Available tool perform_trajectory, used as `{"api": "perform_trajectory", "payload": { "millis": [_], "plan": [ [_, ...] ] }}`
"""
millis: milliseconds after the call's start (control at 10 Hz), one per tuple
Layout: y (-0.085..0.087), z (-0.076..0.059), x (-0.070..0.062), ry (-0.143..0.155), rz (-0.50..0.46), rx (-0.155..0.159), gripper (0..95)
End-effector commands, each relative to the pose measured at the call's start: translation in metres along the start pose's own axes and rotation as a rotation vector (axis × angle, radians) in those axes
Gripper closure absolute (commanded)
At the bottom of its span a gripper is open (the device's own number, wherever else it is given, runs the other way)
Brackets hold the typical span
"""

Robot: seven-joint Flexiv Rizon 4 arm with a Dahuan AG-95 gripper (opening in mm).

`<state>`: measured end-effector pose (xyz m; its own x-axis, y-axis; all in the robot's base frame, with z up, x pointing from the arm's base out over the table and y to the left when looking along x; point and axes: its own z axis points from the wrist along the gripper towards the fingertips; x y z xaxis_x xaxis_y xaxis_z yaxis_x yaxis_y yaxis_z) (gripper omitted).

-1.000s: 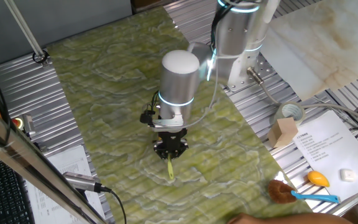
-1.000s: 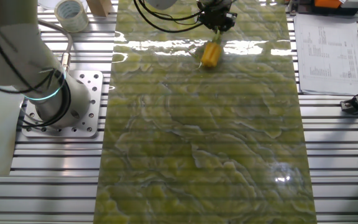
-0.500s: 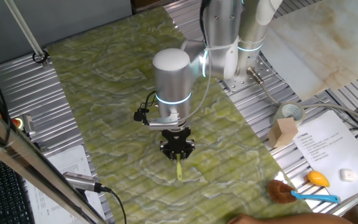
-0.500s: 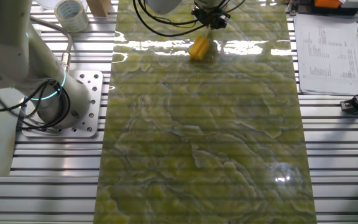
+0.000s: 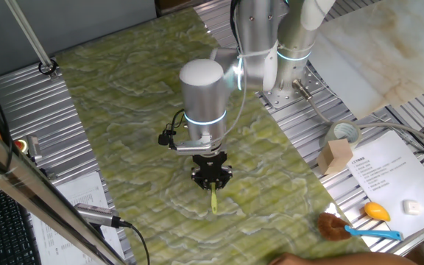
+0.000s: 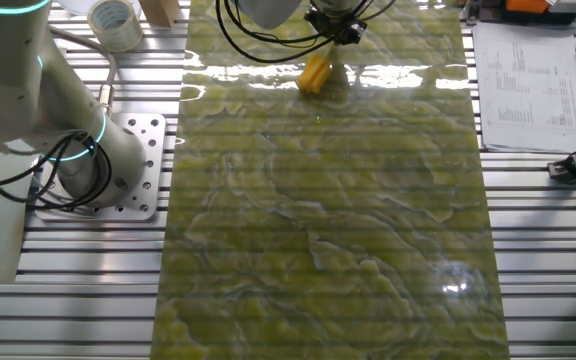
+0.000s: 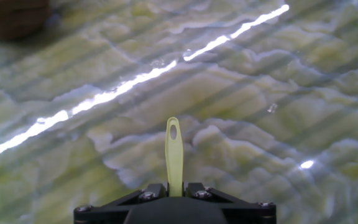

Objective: Scrub the table with a brush

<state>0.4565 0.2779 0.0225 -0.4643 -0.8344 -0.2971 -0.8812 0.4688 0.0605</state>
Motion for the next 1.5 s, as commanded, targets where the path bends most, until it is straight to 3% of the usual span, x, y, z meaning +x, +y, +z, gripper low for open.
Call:
{"api": "perform_trajectory", "payload": {
  "millis": [100,700,1000,1500],
  "plan": [
    [-0.021,0.003,-0.001,-0.006,0.006,0.097,95.0],
    [-0.021,0.0,-0.003,0.003,0.033,0.087,95.0],
    [-0.018,-0.015,-0.01,0.047,0.058,0.074,95.0],
    [-0.017,-0.02,-0.014,0.1,0.103,0.065,95.0]
  ]
}}
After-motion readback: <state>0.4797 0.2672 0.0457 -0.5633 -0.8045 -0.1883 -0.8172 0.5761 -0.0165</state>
